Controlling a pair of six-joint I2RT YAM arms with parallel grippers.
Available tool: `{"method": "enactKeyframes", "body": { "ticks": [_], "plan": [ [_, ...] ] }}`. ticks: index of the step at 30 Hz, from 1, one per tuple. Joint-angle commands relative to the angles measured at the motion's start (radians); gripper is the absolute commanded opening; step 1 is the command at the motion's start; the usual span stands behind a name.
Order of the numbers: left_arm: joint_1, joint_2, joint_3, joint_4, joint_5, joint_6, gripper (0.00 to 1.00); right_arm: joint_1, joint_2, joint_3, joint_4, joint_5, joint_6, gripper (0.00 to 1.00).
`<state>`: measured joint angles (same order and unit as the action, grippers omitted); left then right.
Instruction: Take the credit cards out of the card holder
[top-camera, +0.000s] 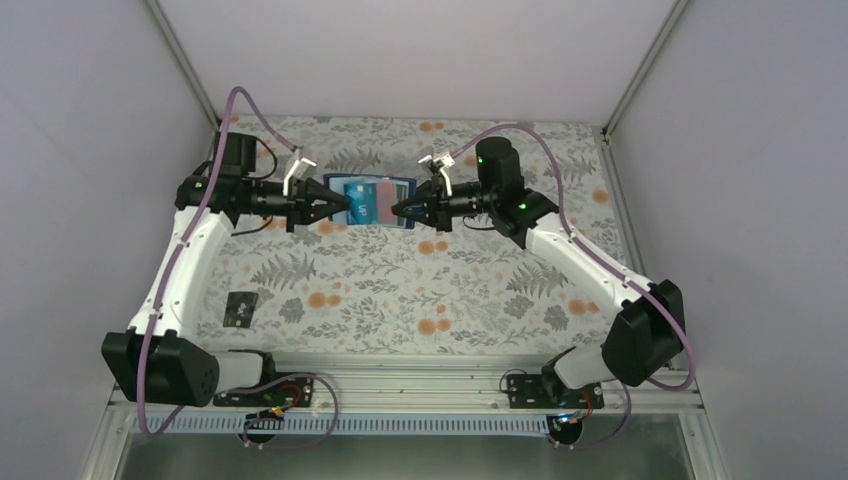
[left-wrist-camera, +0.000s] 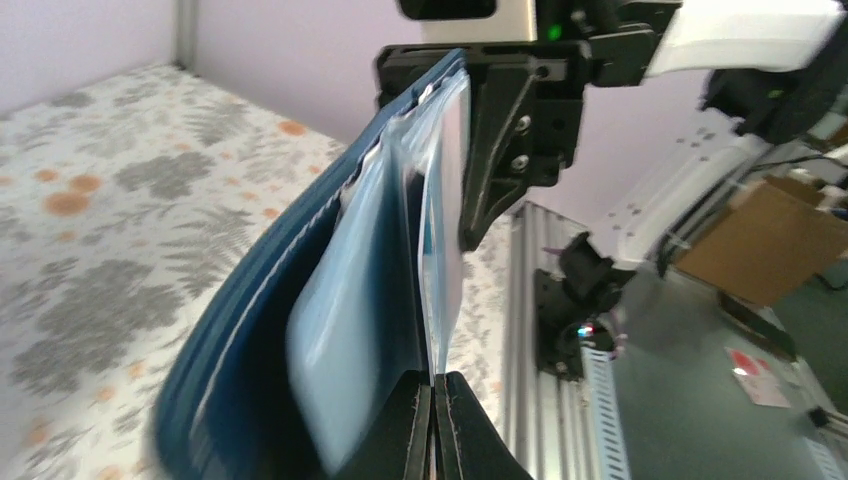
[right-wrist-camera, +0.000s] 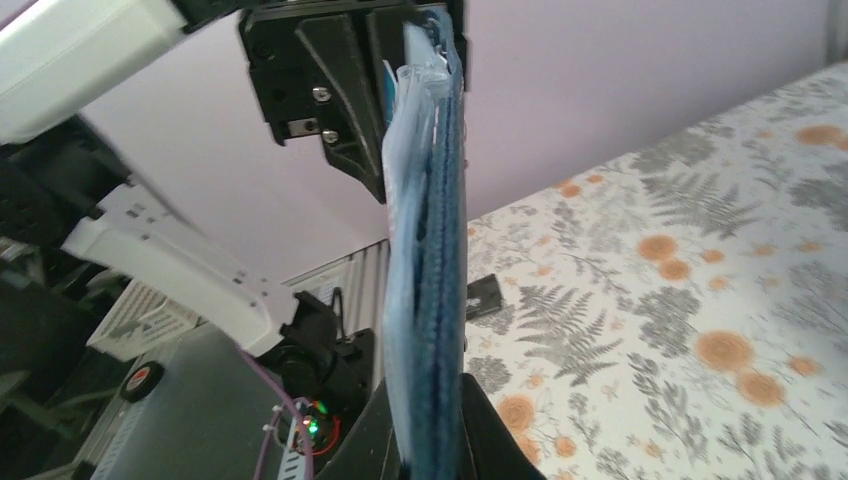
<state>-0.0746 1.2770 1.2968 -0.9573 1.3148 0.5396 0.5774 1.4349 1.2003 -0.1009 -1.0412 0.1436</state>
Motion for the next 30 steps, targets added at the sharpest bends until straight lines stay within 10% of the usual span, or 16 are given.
{"method": "enactKeyframes", "body": {
  "ticks": [1,8,15,30],
  "plan": [
    [0.054,-0.015,-0.007,0.028,-0.132,-0.061,0.02,-0.066,-0.007,0.017,-0.037,0.112,0.061,0.04],
    [0.195,0.100,0.021,-0.287,-0.374,0.127,0.02,-0.168,0.018,-0.024,-0.082,0.124,0.109,0.04],
    [0.263,0.124,-0.151,-0.257,-0.716,0.169,0.02,-0.168,0.067,-0.026,-0.094,0.146,0.115,0.04],
    [0.465,0.419,-0.391,-0.216,-0.700,0.315,0.02,-0.160,0.087,0.003,-0.106,0.172,0.133,0.04]
  ]
}}
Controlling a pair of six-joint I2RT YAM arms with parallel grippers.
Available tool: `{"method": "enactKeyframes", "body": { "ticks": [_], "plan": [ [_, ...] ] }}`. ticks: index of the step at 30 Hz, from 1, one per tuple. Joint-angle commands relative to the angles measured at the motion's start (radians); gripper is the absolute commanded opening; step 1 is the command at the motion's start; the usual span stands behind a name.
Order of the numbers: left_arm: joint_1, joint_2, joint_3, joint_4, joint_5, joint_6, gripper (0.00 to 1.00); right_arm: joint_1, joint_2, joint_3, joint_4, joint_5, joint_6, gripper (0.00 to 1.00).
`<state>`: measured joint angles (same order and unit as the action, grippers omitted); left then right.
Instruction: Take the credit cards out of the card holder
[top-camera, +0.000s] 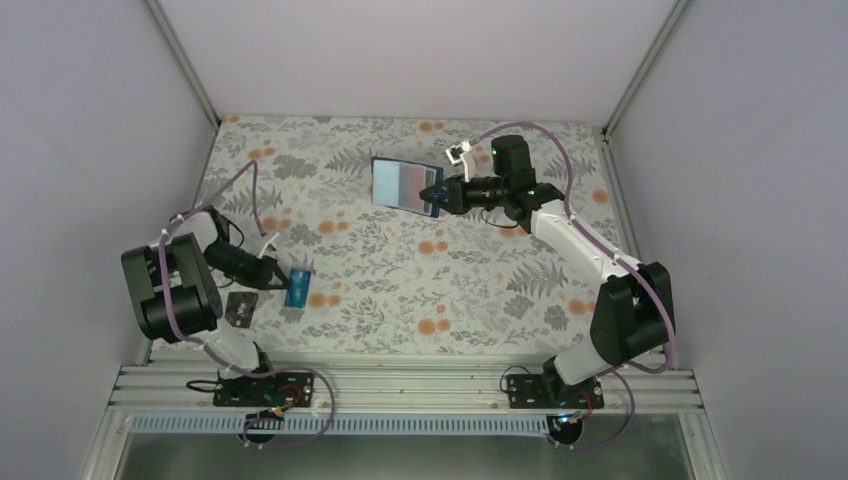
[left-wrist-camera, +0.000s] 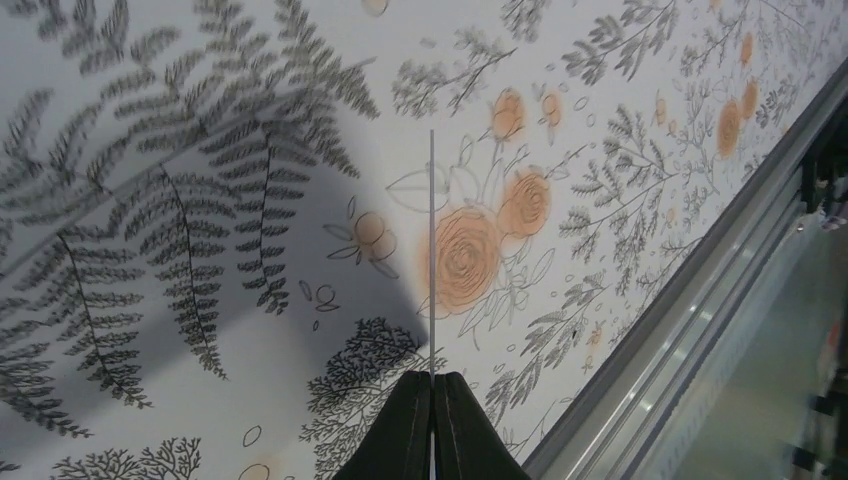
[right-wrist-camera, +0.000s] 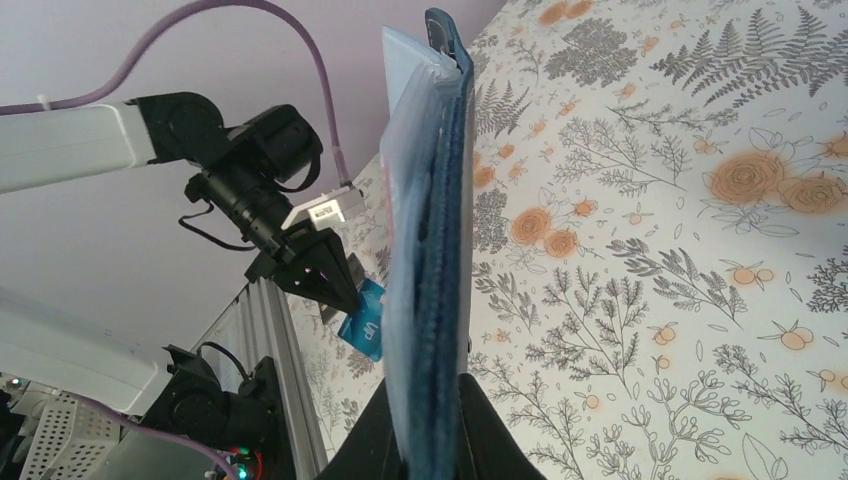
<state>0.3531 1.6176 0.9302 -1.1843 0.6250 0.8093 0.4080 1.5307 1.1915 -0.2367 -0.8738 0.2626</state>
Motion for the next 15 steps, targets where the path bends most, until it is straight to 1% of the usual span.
{"method": "enactKeyframes", "body": {
  "ticks": [1,7,11,15],
  "plan": [
    [0.056,0.100,-0.021,-0.006,-0.005,0.056,0.03,0.008,-0.008,0.015,0.029,0.002,0.008,0.04],
    [0.145,0.097,-0.046,0.042,-0.106,-0.015,0.02,0.008,0.011,0.056,-0.023,-0.011,-0.071,0.04],
    [0.231,0.089,-0.070,0.048,-0.156,-0.021,0.02,0.004,0.029,0.094,-0.061,-0.033,-0.123,0.04],
    [0.282,0.076,-0.092,0.065,-0.198,-0.015,0.03,-0.001,0.046,0.121,-0.080,-0.054,-0.161,0.04]
  ]
}}
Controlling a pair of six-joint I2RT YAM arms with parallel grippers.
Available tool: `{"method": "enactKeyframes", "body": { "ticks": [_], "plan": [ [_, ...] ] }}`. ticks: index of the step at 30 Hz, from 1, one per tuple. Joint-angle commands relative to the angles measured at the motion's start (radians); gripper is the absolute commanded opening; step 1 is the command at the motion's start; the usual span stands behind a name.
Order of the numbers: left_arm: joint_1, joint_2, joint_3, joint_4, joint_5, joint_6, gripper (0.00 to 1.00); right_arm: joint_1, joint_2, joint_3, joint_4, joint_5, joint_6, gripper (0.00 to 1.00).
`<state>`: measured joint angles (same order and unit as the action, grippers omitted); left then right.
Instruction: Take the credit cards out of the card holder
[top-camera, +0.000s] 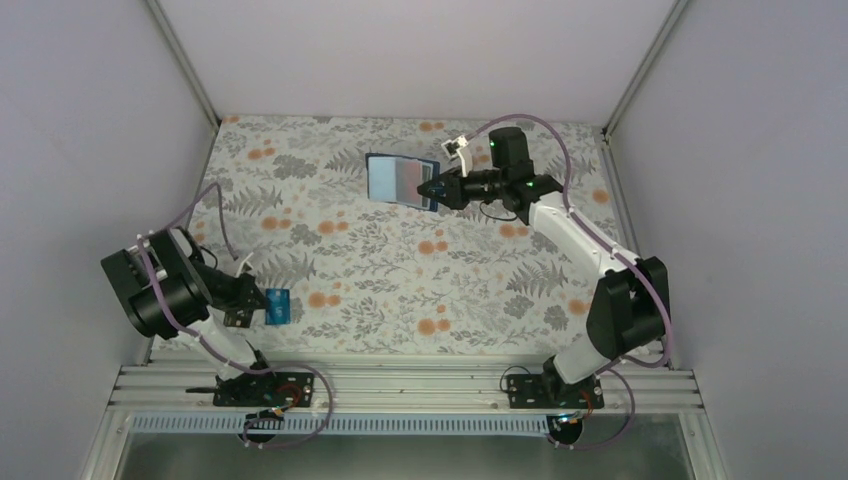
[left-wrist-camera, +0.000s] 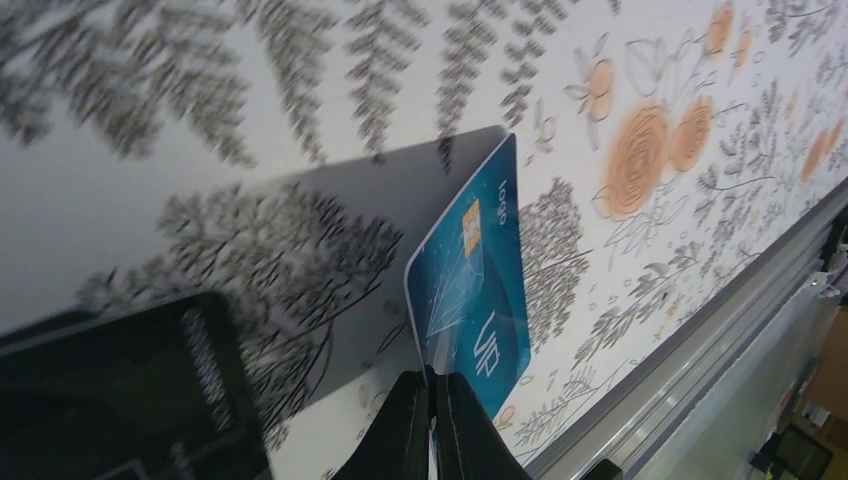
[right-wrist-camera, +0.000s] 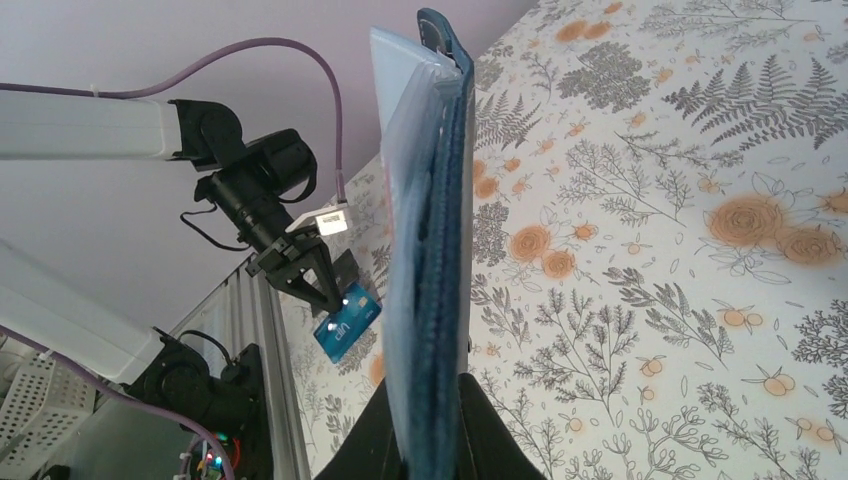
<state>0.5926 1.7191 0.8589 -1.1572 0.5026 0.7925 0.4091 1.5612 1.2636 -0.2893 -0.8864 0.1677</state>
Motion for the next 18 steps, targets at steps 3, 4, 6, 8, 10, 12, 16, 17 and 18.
{"method": "enactKeyframes", "body": {
  "ticks": [3,4,6,8,10,12,16,17,18],
  "plan": [
    [0.066,-0.022,-0.019,0.057,-0.083,-0.006,0.02,-0.006,0.023,0.055,-0.030,-0.057,-0.080,0.04],
    [0.066,-0.021,-0.015,0.065,-0.084,-0.013,0.02,-0.007,0.025,0.055,-0.031,-0.062,-0.083,0.04],
    [0.067,-0.018,-0.009,0.073,-0.069,-0.011,0.02,-0.008,0.024,0.053,-0.034,-0.067,-0.093,0.04],
    [0.064,-0.013,0.005,0.066,-0.064,0.007,0.02,-0.010,0.022,0.050,-0.041,-0.066,-0.101,0.04],
    [0.060,-0.013,0.014,0.050,-0.087,0.030,0.02,-0.012,0.023,0.050,-0.049,-0.070,-0.109,0.04],
    [0.047,-0.016,0.014,0.036,-0.109,0.048,0.03,-0.012,0.025,0.050,-0.050,-0.081,-0.115,0.04],
    [0.026,-0.023,0.017,0.017,-0.115,0.063,0.02,-0.013,0.026,0.050,-0.045,-0.087,-0.111,0.04],
    [0.025,-0.021,0.017,0.016,-0.116,0.068,0.02,-0.013,0.026,0.050,-0.045,-0.086,-0.110,0.04],
    [0.019,-0.019,0.018,0.018,-0.116,0.069,0.02,-0.012,0.029,0.051,-0.046,-0.087,-0.110,0.04]
  ]
}}
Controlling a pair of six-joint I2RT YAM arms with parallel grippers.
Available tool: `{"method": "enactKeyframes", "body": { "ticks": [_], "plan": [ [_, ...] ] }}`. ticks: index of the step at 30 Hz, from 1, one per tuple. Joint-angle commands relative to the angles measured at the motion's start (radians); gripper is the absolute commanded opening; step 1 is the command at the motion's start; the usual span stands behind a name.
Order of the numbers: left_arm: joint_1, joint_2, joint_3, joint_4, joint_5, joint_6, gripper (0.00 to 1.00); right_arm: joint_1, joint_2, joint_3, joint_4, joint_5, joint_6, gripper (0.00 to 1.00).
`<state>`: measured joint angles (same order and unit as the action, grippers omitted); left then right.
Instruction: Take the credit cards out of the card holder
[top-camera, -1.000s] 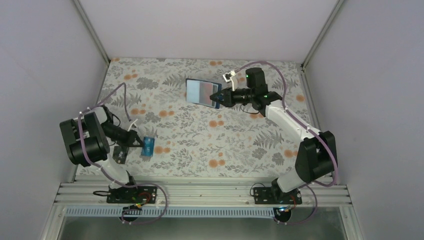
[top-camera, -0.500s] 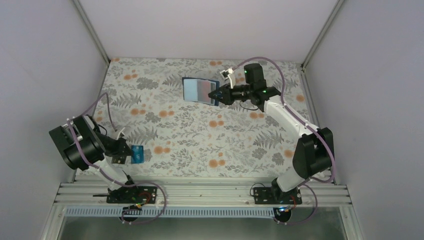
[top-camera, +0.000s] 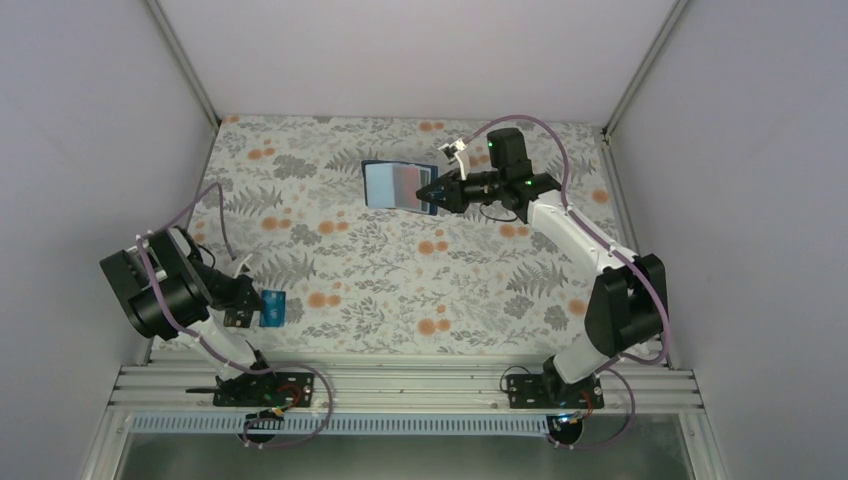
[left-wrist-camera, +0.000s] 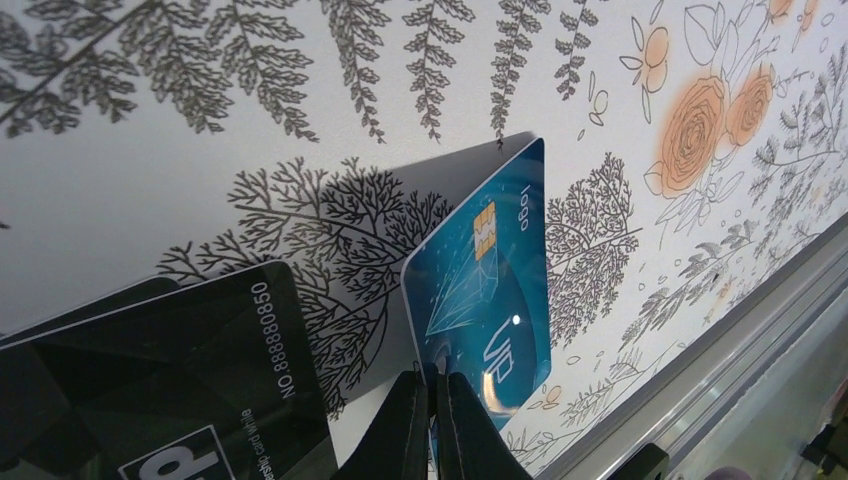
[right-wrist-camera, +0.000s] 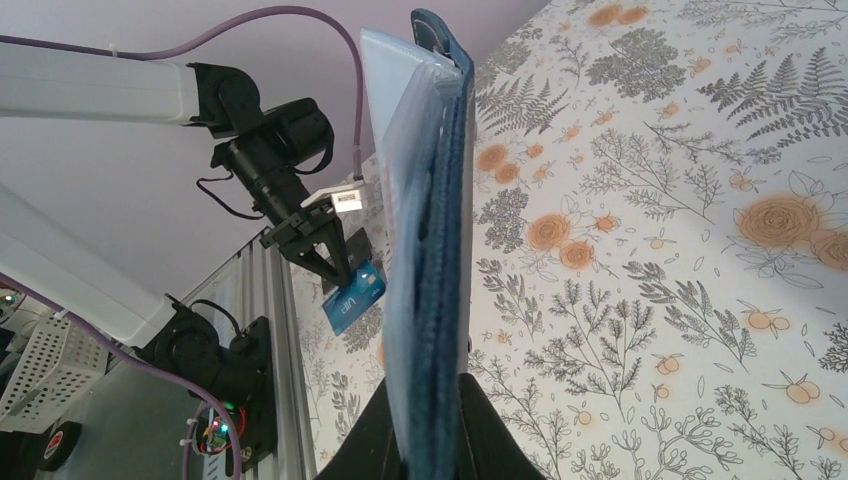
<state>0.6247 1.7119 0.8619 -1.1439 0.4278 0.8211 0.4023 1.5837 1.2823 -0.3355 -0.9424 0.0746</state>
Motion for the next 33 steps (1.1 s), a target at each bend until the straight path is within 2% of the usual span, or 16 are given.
{"method": "enactKeyframes", "body": {
  "ticks": [1,11,13,16,18,22,25,26,29,31,33],
  "plan": [
    [-0.022,-0.008,0.015,0.005,-0.042,0.037,0.02,-0.006,0.008,0.033,-0.003,-0.032,-0.016,0.04],
    [-0.048,0.008,0.039,0.006,-0.043,0.032,0.03,-0.007,0.001,0.030,-0.005,-0.032,-0.022,0.04],
    [-0.048,0.008,0.044,-0.004,-0.042,0.036,0.09,-0.006,0.006,0.035,-0.009,-0.036,-0.024,0.04],
    [-0.047,0.005,0.046,-0.022,-0.038,0.046,0.25,-0.006,0.003,0.036,-0.016,-0.038,-0.031,0.05],
    [-0.049,-0.002,0.052,-0.030,-0.036,0.050,0.32,-0.006,0.000,0.036,-0.018,-0.037,-0.034,0.05],
    [-0.050,-0.024,0.118,-0.083,-0.012,0.062,0.35,-0.006,0.001,0.041,-0.023,-0.037,-0.031,0.05],
    [-0.060,-0.050,0.209,-0.181,0.095,0.096,0.37,-0.006,-0.001,0.039,-0.022,-0.046,-0.029,0.05],
    [-0.070,-0.063,0.240,-0.208,0.136,0.102,0.40,-0.006,-0.005,0.037,-0.017,-0.054,-0.026,0.05],
    [-0.147,-0.132,0.312,-0.214,0.186,0.059,0.61,-0.003,-0.009,0.029,0.002,-0.070,-0.004,0.05],
    [-0.222,-0.170,0.358,-0.214,0.237,0.039,0.77,0.003,-0.010,0.029,0.017,-0.080,0.015,0.04],
    [-0.292,-0.199,0.427,-0.207,0.333,0.025,0.98,0.014,-0.014,0.028,0.033,-0.086,0.036,0.04]
  ]
}}
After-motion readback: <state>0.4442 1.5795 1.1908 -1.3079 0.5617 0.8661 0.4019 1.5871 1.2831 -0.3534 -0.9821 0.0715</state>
